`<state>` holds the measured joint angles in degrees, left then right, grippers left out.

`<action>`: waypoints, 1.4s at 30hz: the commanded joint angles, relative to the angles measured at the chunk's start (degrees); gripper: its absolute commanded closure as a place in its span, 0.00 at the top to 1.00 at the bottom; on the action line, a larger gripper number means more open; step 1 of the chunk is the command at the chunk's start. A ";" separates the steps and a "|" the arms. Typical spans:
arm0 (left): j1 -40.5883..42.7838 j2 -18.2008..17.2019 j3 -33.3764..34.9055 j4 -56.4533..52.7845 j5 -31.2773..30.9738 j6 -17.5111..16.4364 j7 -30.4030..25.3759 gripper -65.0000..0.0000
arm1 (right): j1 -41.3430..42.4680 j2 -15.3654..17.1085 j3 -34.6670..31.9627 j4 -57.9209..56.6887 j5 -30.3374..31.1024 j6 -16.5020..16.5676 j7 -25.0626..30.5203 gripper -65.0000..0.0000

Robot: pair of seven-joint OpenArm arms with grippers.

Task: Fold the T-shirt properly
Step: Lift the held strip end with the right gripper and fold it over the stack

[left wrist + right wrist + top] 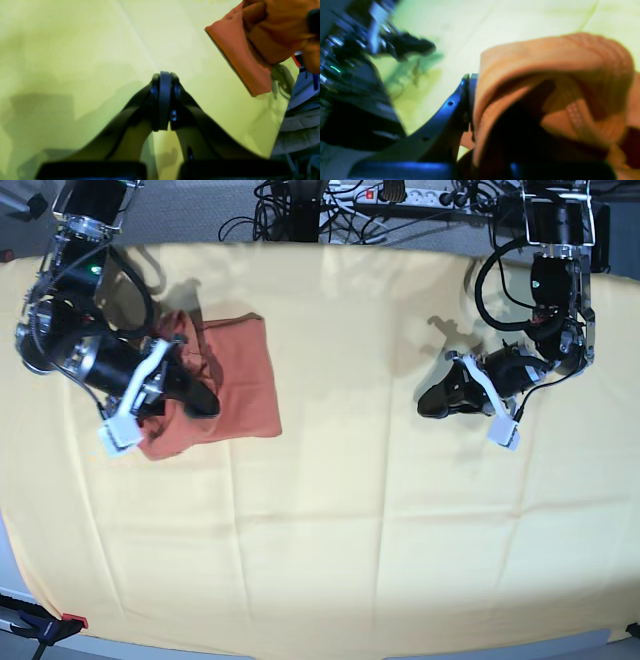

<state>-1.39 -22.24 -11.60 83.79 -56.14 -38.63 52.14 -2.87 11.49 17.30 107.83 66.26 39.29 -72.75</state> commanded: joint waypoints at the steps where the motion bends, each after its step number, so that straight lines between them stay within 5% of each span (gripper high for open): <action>1: -0.81 -0.79 -0.15 0.85 -1.55 -0.55 -1.01 0.00 | 0.96 0.44 -1.36 0.79 -0.81 0.71 3.54 0.00; 6: -0.83 -0.79 -0.15 0.85 -1.60 -0.55 -1.07 0.00 | 0.79 0.42 -8.87 0.79 -11.13 0.71 9.99 0.06; 9: -0.83 -0.79 -0.17 0.85 -1.55 -0.55 -1.05 0.00 | 0.83 0.44 -13.25 0.79 -13.16 0.71 10.43 0.55; 11: -0.85 -0.79 -0.17 0.85 -1.55 -0.55 -1.07 0.00 | 0.98 0.46 -16.55 0.79 -12.37 0.71 10.40 0.71; 19: -0.85 -0.79 -0.17 0.85 -1.49 -0.57 -1.07 0.00 | 5.68 0.59 -23.96 0.85 -20.31 0.71 10.32 0.71; 29: -0.83 -0.98 -0.17 0.85 -0.20 -0.55 -1.09 0.00 | 7.61 1.11 -6.38 5.66 -17.27 -0.98 10.21 0.71; 33: -0.83 -0.94 -0.17 0.85 -0.22 -0.55 -1.07 0.00 | 4.96 1.77 -7.13 5.46 -11.87 0.71 10.23 0.71; 35: -0.85 -0.94 -0.17 0.85 -0.24 -0.55 -1.07 0.00 | 4.66 1.75 -9.79 4.63 -15.72 0.71 11.41 0.71; 39: -0.81 -0.94 -0.17 0.85 -0.22 -0.55 -1.05 0.00 | 5.75 1.73 -14.01 1.42 -31.26 0.71 23.19 0.71; 42: -0.28 -0.94 -0.17 0.85 -0.26 -0.55 -1.09 0.00 | 7.02 1.73 -16.48 -0.83 -33.64 0.71 24.09 0.71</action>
<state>-1.06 -22.41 -11.60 83.79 -55.05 -38.63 52.25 3.25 13.02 0.73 106.26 31.53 39.51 -50.28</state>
